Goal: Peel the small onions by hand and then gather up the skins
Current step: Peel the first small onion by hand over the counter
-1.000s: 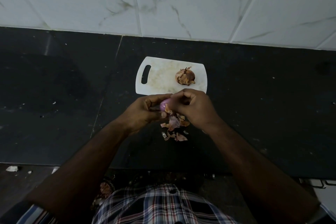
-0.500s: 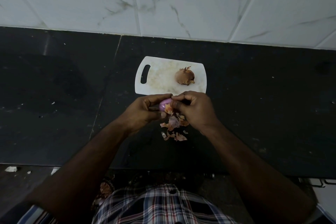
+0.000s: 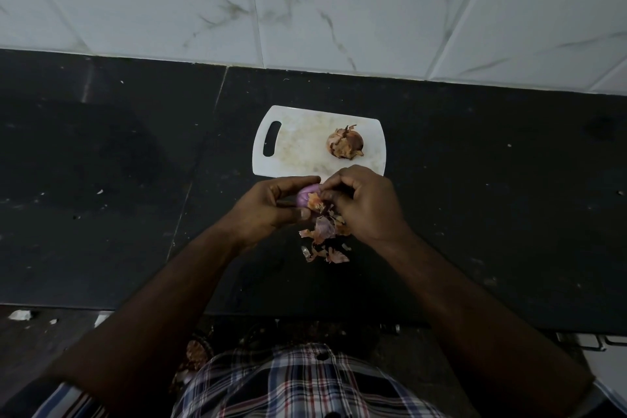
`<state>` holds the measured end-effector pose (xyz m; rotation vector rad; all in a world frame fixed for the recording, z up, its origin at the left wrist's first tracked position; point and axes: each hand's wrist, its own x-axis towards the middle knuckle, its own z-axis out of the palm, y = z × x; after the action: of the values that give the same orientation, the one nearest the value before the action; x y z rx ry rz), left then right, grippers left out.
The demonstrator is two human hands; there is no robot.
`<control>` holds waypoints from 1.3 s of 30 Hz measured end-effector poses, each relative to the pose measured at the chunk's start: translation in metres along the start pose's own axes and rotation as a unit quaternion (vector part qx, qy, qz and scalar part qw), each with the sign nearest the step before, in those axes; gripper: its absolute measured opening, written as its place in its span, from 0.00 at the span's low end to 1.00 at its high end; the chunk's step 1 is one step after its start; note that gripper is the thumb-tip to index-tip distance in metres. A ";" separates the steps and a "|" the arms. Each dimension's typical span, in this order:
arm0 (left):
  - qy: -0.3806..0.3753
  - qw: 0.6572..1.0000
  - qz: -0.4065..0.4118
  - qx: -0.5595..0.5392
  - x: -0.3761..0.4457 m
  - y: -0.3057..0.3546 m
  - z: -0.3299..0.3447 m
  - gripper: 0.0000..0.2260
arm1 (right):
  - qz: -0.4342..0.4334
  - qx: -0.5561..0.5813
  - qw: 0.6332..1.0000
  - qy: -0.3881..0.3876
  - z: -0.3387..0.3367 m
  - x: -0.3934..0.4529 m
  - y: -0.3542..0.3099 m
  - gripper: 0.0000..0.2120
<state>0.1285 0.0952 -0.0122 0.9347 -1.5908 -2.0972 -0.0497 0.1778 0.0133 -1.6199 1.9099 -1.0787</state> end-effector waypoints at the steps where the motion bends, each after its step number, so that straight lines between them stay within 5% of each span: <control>1: -0.005 1.000 0.002 0.010 0.000 0.001 0.000 0.26 | 0.002 -0.017 1.000 -0.003 0.002 0.000 -0.001 0.04; 5: -0.011 1.000 0.009 0.025 0.000 0.005 0.000 0.26 | 0.054 -0.021 0.998 -0.022 0.007 0.000 -0.005 0.05; 13: 0.000 0.997 0.023 -0.075 -0.003 0.001 0.000 0.25 | 0.280 0.253 0.926 0.005 0.008 0.006 0.014 0.11; 24: 0.018 0.971 -0.043 -0.234 -0.005 0.004 -0.002 0.20 | 0.151 -0.009 0.985 -0.080 -0.016 -0.002 0.029 0.11; 31: 0.014 0.980 -0.020 -0.200 -0.005 0.009 0.007 0.21 | 0.105 0.105 0.986 -0.078 -0.010 0.000 -0.012 0.20; 39: 0.012 0.979 -0.016 -0.204 -0.007 0.007 0.006 0.19 | 0.077 0.131 0.988 0.003 0.008 0.004 -0.008 0.11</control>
<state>0.1290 0.1014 -0.0022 0.8383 -1.0732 -2.3005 -0.0394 0.1718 0.0150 -1.3063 1.7778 -1.2112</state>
